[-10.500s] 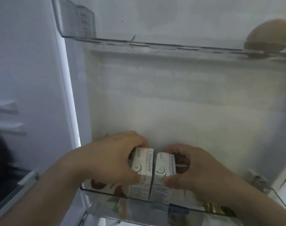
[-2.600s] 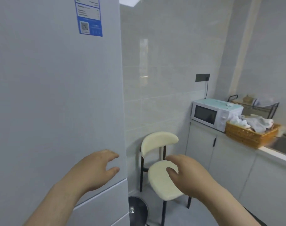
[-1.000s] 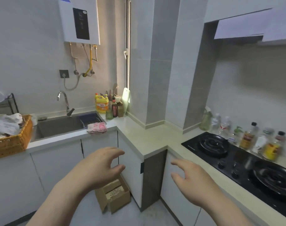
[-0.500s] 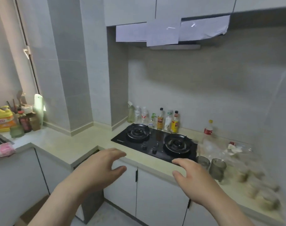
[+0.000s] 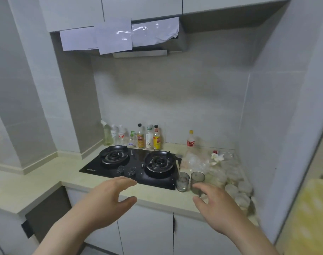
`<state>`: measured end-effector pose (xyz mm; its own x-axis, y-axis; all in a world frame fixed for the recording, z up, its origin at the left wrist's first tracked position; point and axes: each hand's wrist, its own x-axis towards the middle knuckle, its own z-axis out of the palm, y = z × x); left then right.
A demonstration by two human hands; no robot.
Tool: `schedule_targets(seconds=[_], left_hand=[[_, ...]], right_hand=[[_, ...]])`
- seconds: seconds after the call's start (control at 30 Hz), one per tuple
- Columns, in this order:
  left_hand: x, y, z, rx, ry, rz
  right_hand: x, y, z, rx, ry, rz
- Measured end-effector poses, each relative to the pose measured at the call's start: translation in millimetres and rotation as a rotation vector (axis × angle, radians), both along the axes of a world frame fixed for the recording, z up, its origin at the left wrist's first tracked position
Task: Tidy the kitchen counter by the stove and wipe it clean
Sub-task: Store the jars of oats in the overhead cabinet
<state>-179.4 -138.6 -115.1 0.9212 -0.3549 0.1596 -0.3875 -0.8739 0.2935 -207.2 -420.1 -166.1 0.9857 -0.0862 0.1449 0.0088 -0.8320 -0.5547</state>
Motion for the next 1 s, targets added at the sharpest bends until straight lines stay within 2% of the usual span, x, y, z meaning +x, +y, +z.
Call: schedule_targets(seconds=[0.4,0.77,1.0], left_hand=[[79,-65,-40,-0.04,0.082,-0.109],[217,-78,-101,-0.151,0.268,-0.139],[291,-88,-129,-0.212,0.36,-0.176]], right_hand=[[34,-64,-28,0.042,0.083,-0.102],[145,-76,-48,-0.074,0.194,-0.184],[201,-83,-74,0.005,0.245,-0.26]])
